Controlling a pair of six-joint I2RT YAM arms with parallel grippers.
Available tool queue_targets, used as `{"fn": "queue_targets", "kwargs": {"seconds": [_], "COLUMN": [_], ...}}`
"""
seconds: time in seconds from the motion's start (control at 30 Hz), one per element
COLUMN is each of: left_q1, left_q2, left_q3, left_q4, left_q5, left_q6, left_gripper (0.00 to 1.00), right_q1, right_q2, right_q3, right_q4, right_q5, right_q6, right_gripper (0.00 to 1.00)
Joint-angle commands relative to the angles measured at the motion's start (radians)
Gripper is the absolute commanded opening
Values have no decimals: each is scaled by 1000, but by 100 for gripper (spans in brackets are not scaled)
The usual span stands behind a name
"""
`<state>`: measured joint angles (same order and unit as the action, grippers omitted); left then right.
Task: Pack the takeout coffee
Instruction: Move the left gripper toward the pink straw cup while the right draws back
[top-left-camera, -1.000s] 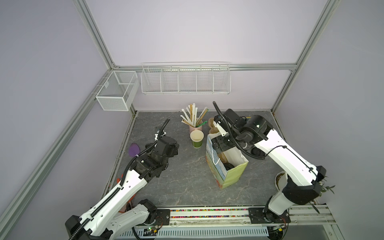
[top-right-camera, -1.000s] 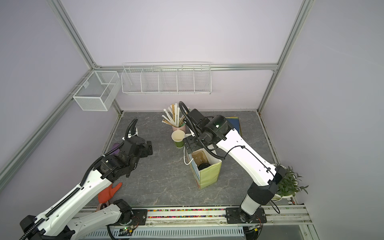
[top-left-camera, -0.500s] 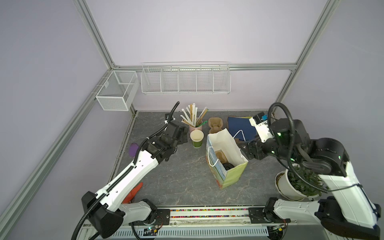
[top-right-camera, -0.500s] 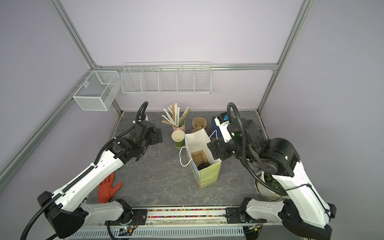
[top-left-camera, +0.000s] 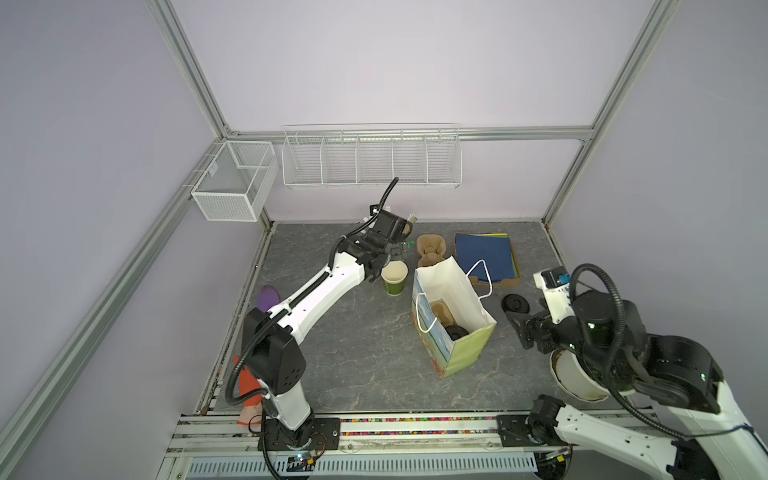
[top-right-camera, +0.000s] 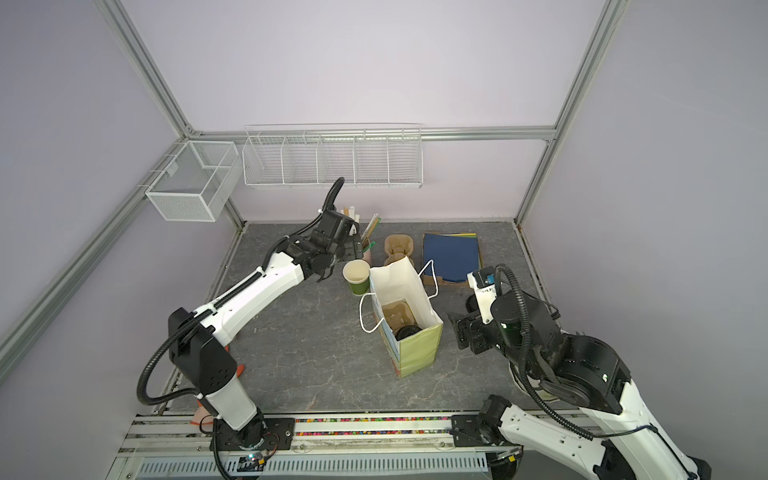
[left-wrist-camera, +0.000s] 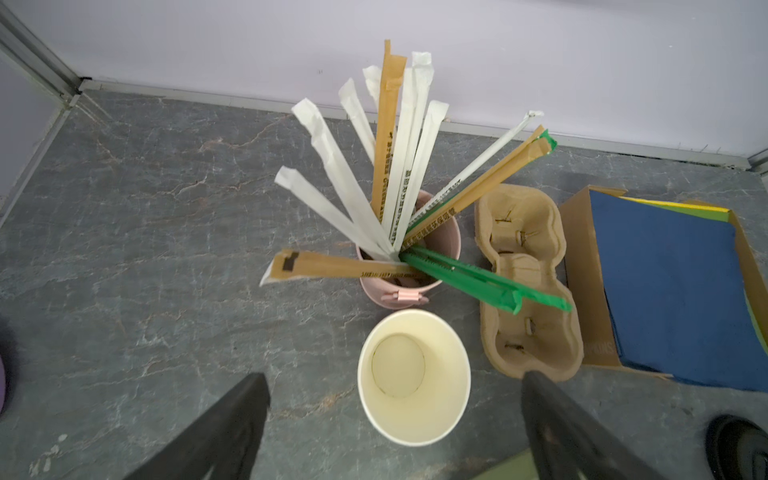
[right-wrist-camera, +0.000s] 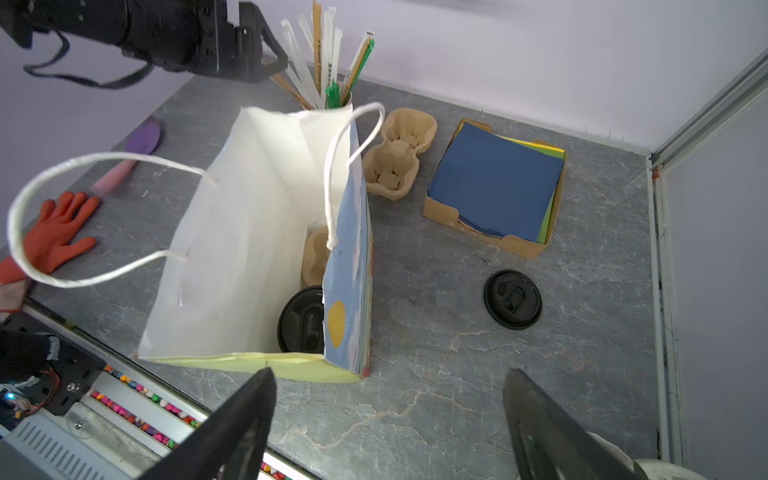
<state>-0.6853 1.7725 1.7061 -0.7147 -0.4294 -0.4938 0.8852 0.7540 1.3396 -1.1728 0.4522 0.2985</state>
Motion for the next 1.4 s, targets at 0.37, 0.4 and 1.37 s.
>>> {"fn": "queue_targets", "kwargs": {"seconds": [0.37,0.4,1.37], "left_q1": [55,61,279], "left_q2": [-11,-9,257], "left_q3": [12,12,258], "left_q4": [13,14,67], "left_q5": [-122,-113,229], "left_q6": [12,12,33], "left_gripper": [78,78,43], "right_q1": [-1,0,0], "right_q2": [-119,-120,-209], "right_q3": [-128,-134,-279], "right_q4": [67,70,133], "right_q5": [-25,-32,-21], "right_q6": [-11,-11,-27], "right_gripper": [88,88,88]}}
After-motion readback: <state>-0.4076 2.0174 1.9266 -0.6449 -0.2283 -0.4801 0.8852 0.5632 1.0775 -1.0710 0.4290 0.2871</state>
